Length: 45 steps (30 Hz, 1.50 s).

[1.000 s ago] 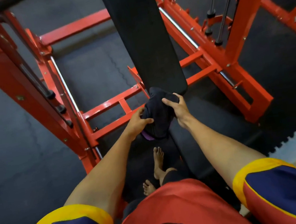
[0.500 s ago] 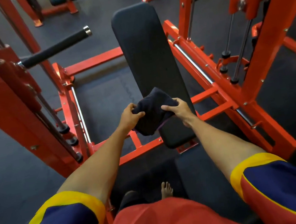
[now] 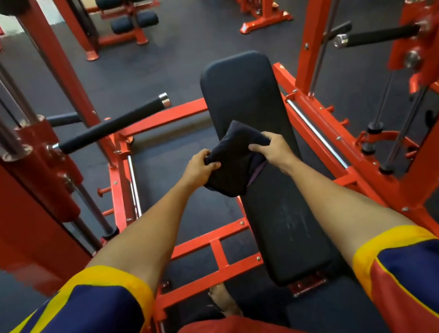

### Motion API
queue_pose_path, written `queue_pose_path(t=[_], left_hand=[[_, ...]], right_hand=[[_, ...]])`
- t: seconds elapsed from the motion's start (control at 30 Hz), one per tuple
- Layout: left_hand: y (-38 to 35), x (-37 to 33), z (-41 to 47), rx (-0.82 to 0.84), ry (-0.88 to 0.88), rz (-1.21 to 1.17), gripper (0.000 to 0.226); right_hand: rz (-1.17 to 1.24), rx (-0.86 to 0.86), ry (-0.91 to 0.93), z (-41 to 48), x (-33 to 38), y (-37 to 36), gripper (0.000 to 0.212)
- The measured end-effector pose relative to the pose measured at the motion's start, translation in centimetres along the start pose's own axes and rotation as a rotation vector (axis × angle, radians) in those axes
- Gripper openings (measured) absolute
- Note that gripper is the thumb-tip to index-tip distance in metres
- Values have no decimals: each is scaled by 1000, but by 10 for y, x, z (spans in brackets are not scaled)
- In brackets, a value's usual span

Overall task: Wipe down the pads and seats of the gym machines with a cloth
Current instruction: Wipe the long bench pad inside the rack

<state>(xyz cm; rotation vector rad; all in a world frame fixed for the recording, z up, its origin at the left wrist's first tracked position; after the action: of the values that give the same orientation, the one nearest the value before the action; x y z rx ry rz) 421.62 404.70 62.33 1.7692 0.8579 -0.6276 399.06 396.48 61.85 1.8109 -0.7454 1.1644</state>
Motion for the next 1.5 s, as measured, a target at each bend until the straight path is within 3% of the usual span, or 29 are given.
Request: queue_pose_path(t=[0.3,0.5,0.57,0.67,0.8,0.87,1.0,1.1,1.27,1.4,1.5], left_hand=[[47,-16,79,96,31,-238,37],[63,-32,120,240,68,-287,31],[74,-36,133,143,35,-263,32],[97,-41,155,-68,-43,-412,41],[109,-56,178,-135,-67,-540,49],[111,-62,188,-152,-94,-588,49],[105,-59,205,-165,-91,-634,51],[100,-65,211,-201,-98,-720,50],[94,-74,217,-190,-120,-742,53],[88,-69,223,-264,-158,-753,58],[88,-69,222,-231,-146,-669,58]], right_hand=[[-126,-142,11,88,68,24,21],[-282,-127,33,153,110,41,29],[-344,-154,99,174,123,44,29],[-544,-276,228,201,138,36,33],[-846,-516,411,200,121,-2,46],[-862,-493,493,196,103,-26,46],[-967,-363,448,199,73,-41,72],[-996,-395,462,229,83,-17,63],[-893,-479,280,272,125,4,48],[-980,-391,476,251,104,-18,54],[-1105,-279,622,237,76,10,59]])
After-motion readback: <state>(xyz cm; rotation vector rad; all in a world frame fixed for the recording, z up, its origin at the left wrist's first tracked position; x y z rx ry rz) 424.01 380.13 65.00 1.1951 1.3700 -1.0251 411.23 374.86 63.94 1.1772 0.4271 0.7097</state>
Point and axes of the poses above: each hand's wrist, its own z-axis towards the middle knuckle, its own y-axis out of the back of the hand, x = y × z, the point moved 3 cm from there along z, towards the middle knuckle, and after that the axes turned 15 degrees about x, right-handed, at the moved point
